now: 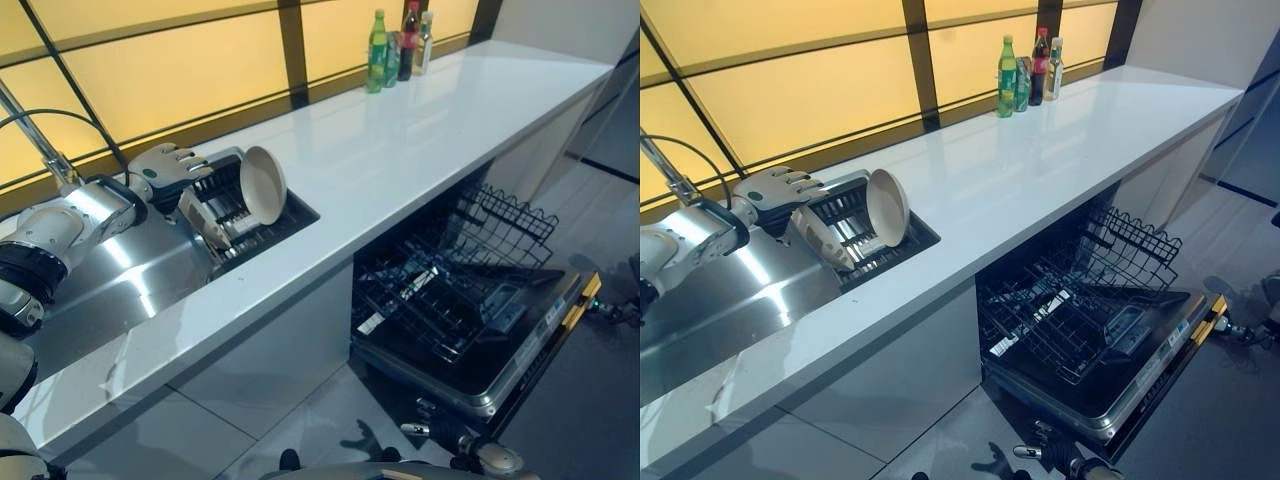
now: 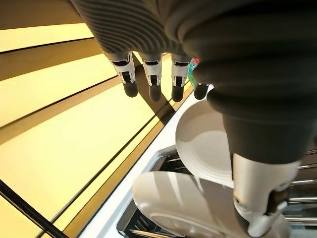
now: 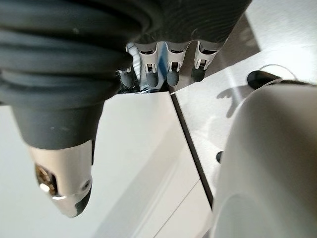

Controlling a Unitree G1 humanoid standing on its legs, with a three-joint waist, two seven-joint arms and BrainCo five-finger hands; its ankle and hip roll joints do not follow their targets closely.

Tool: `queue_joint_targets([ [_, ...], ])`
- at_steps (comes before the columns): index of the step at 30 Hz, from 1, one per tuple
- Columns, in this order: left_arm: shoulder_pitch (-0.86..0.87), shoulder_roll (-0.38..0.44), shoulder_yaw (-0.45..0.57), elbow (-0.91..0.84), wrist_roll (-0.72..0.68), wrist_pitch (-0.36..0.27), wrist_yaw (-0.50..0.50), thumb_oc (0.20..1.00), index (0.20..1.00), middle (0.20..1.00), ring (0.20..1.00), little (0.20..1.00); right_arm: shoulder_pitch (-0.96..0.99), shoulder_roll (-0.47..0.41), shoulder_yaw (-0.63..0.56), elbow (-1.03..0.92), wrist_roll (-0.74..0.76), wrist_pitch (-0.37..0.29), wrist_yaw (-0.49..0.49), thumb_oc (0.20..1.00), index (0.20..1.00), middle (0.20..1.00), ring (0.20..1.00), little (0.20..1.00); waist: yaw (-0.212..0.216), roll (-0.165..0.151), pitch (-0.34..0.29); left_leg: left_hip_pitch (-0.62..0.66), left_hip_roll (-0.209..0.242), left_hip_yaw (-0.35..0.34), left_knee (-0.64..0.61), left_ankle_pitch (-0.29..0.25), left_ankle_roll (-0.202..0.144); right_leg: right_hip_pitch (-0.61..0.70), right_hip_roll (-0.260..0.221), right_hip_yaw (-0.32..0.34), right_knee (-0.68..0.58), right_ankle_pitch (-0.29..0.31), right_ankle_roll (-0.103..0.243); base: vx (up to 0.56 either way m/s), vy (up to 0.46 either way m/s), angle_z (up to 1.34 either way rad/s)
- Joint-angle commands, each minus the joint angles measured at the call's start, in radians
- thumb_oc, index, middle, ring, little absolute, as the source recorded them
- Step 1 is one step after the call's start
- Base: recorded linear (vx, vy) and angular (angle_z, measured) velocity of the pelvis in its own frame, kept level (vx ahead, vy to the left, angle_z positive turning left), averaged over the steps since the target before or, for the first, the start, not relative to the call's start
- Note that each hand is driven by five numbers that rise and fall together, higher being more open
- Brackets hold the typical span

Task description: Pick up plates and place into dishwasher.

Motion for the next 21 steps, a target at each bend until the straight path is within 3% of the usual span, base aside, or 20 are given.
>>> queue_joint_targets([
  [1, -0.093, 0.002, 0.106, 0.095, 0.038, 0.071, 0.127, 1.0, 1.0, 1.0, 1.0, 1.0, -0.073, -0.028, -0.023, -0.106, 0.093, -0.04, 0.048, 1.0, 1.0, 1.0, 1.0, 1.0, -0.014, -0.003, 0.124, -0.004, -0.072, 0.041, 0.013, -0.131, 0.037, -0.023, -0.021, 0.038, 0.012, -0.082, 0.078, -0.07, 0.024, -0.04],
  [6, -0.091, -0.006, 0.099, 0.122, 0.063, 0.105, 0.125, 1.0, 1.0, 1.0, 1.0, 1.0, -0.083, -0.044, -0.035, -0.182, 0.134, -0.079, 0.055, 1.0, 1.0, 1.0, 1.0, 1.0, -0.024, -0.01, 0.148, -0.017, -0.073, 0.044, 0.013, -0.13, 0.039, -0.046, -0.022, 0.045, 0.017, -0.074, 0.079, -0.05, 0.022, -0.02],
  [19, -0.159, -0.025, 0.037, 0.228, 0.095, 0.176, 0.018, 1.0, 1.0, 1.0, 1.0, 1.0, -0.105, -0.109, -0.08, -0.346, 0.191, -0.122, -0.008, 1.0, 1.0, 1.0, 1.0, 1.0, -0.067, -0.023, 0.215, -0.062, -0.074, 0.063, 0.013, -0.12, 0.038, -0.109, -0.025, 0.063, 0.024, -0.058, 0.085, -0.04, 0.023, -0.05],
  [21, -0.173, -0.031, 0.027, 0.239, 0.096, 0.204, -0.034, 1.0, 1.0, 1.0, 1.0, 1.0, -0.11, -0.111, -0.08, -0.362, 0.202, -0.133, -0.017, 1.0, 1.0, 1.0, 1.0, 1.0, -0.07, -0.027, 0.225, -0.068, -0.076, 0.065, 0.013, -0.119, 0.039, -0.117, -0.027, 0.064, 0.025, -0.055, 0.087, -0.04, 0.002, -0.03],
])
